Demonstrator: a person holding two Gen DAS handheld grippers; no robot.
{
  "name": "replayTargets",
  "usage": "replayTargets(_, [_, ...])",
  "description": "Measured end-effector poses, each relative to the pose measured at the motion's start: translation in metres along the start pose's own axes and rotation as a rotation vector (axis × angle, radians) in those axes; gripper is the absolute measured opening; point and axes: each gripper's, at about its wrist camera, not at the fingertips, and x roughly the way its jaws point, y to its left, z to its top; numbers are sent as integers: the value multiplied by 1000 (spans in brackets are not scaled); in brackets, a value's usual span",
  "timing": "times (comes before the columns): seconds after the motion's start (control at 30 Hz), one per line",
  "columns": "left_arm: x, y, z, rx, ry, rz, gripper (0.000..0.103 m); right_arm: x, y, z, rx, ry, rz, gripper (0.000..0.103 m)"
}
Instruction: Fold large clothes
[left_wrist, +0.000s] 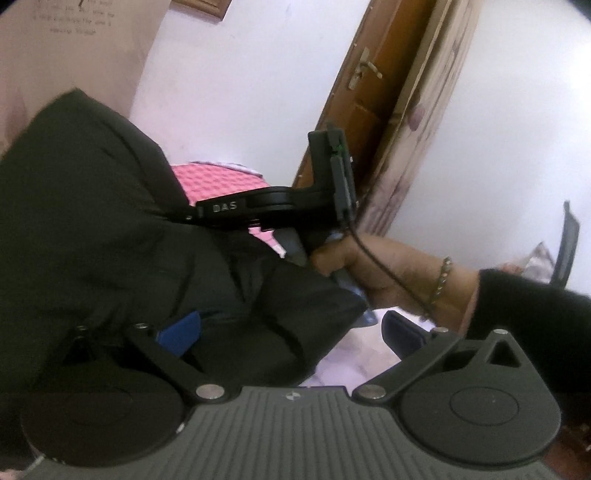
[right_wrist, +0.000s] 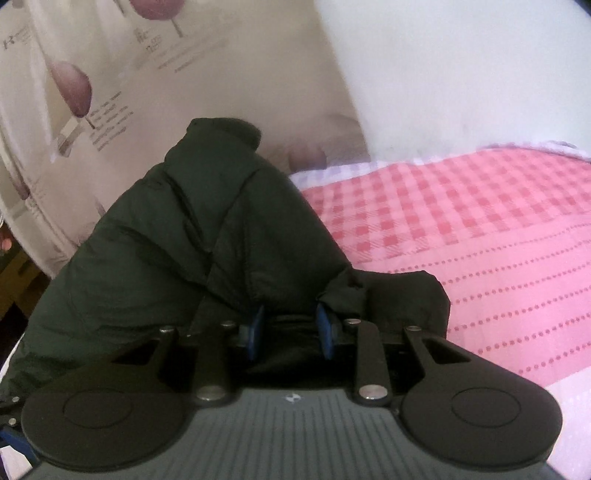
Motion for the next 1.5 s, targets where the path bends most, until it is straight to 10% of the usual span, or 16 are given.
replayTargets(0.7, [-22,15,6,178,24,217,103,-17,8,2,74,-20,-79,34])
replayTargets(0.83, [-37,24,18,223,-29,310,103,-61,15,-8,144,-152,-110,103])
replayTargets(0.97, [-81,68,35,125,-201,412,103,-108,7,-39,216,-178,-55,103])
replayTargets(1.13, [-78,164,46,-119,-102,331,103,-114,-4,-73,290,-27,22,103])
replayTargets(1.27, [-52,218,34,-312,-9,129,103,-99,-10,-78,341,28,133,103])
replayTargets(1.5, [-31,244,10,-386,-37,-13,101,-50,5,-75,312,97,226,103])
